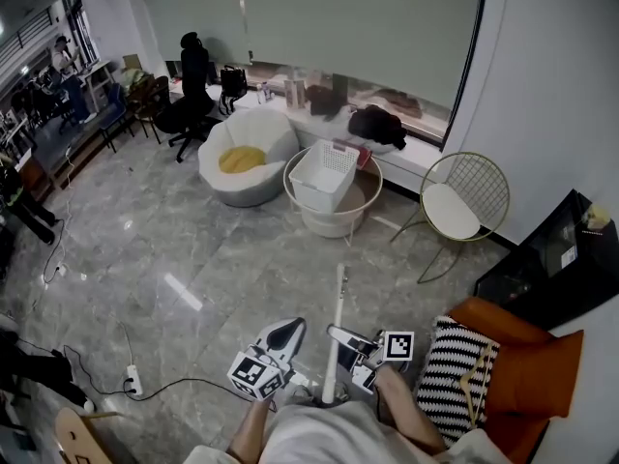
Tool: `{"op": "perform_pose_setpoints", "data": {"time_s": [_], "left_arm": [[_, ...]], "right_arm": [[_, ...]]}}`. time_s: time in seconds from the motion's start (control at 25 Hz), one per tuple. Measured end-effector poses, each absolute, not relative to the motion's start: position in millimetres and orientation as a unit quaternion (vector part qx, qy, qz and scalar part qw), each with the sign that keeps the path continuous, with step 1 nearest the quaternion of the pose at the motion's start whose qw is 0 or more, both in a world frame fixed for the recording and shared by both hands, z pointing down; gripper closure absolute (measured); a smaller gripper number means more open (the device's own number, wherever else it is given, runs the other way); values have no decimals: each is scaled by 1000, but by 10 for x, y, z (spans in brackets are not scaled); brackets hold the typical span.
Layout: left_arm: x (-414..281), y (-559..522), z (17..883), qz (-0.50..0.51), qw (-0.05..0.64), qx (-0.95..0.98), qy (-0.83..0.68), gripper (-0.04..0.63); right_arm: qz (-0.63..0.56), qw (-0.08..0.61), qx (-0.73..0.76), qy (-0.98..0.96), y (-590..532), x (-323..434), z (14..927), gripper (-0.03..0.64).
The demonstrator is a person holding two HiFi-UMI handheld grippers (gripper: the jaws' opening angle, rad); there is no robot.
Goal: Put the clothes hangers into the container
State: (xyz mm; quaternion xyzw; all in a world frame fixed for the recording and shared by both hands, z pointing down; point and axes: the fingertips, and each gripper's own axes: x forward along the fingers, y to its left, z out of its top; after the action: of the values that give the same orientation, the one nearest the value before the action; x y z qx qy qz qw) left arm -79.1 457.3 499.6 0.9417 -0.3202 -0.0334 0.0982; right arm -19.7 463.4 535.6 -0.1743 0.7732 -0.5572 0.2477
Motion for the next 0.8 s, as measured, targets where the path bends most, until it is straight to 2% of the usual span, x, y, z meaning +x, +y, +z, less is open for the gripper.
{"op": "perform_pose_setpoints", "data": {"time_s": [0.8], "left_arm": [[-419,4645,5050,-25,98,938,-332,566]], "right_arm": [[-557,240,-159,779,4697,140,5435,469]]}}
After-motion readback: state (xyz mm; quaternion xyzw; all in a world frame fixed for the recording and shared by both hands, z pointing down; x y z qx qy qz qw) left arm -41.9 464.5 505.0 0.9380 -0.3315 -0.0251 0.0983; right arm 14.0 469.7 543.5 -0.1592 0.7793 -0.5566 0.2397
